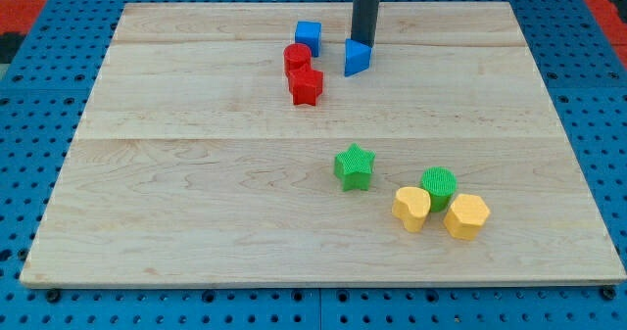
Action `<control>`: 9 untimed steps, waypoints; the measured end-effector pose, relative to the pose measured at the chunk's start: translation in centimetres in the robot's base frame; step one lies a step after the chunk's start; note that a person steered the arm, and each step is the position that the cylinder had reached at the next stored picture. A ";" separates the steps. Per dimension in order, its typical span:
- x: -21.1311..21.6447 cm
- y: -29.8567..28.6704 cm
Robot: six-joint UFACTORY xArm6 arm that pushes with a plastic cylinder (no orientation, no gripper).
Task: Move the yellow hexagon toward the bottom right
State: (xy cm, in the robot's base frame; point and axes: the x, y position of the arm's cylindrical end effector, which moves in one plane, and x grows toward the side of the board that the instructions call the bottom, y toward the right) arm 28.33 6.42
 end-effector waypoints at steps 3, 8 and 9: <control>12.0 19.8; 25.3 7.3; 27.0 6.9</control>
State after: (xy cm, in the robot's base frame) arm 55.33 13.36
